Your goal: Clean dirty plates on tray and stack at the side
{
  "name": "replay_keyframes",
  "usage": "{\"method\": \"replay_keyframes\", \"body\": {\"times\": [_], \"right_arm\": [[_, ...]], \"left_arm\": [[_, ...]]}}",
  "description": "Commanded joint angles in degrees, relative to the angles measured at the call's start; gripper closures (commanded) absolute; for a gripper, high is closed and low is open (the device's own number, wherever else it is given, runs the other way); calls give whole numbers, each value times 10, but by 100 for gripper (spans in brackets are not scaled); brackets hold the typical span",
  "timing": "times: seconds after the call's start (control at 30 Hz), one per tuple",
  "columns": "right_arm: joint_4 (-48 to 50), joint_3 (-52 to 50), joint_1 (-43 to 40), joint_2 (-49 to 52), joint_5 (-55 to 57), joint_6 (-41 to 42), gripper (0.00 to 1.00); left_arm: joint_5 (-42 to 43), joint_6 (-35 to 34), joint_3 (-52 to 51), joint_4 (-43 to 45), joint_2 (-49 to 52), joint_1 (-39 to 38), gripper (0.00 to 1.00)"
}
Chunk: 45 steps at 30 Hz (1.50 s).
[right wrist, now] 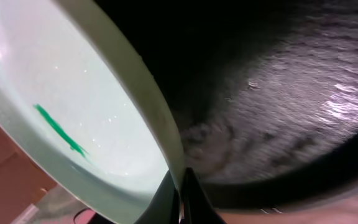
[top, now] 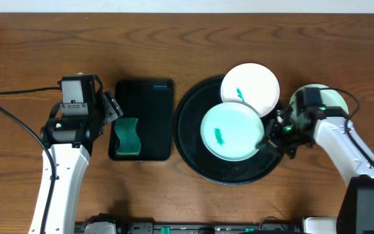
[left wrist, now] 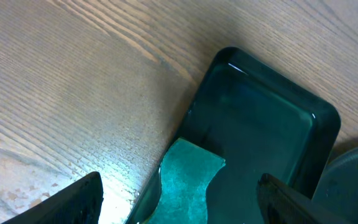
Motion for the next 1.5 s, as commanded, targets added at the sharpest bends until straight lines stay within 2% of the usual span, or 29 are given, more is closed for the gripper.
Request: {"method": "replay_keyframes", "body": {"times": [0.0, 0.13, 0.5, 0.53, 0.57, 0.83, 0.87, 1.03, 1.07, 1.17, 1.23, 1.3, 1.37, 1.47], "right_arm": [[25, 0, 52, -1, 18, 101, 99], [44, 0, 105, -1, 80, 149, 99], [48, 0, 163, -1, 125, 153, 96], [48, 0, 163, -1, 127, 153, 93], [48, 0, 164, -1, 134, 153, 71], [49, 0, 164, -1, 170, 96, 35], [51, 0, 164, -1, 177, 84, 34], [79, 0, 164, -1, 206, 2, 39], [80, 0, 164, -1, 206, -3, 48], [111, 0, 162, -1, 207, -14, 64], [141, 0, 162, -1, 207, -61, 71], [170, 0, 161, -1, 207, -111, 72], [204, 0, 162, -1, 207, -145, 69], [212, 0, 162, -1, 207, -176, 67]], "left_arm": [[-7, 0, 10, 0, 0, -1, 21], [-7, 0, 10, 0, 0, -1, 21], [-7, 0, 10, 0, 0, -1, 20], [-7, 0, 10, 0, 0, -1, 21], [-7, 0, 10, 0, 0, -1, 20], [-7, 0, 10, 0, 0, -1, 21], [-7, 0, 10, 0, 0, -1, 20], [-7, 0, 10, 0, 0, -1, 21], [-7, 0, 10, 0, 0, -1, 20], [-7, 0, 10, 0, 0, -1, 20], [-7, 0, 10, 0, 0, -1, 20], [-7, 0, 10, 0, 0, -1, 20], [-7, 0, 10, 0, 0, -1, 20], [-7, 0, 10, 0, 0, -1, 20]]}}
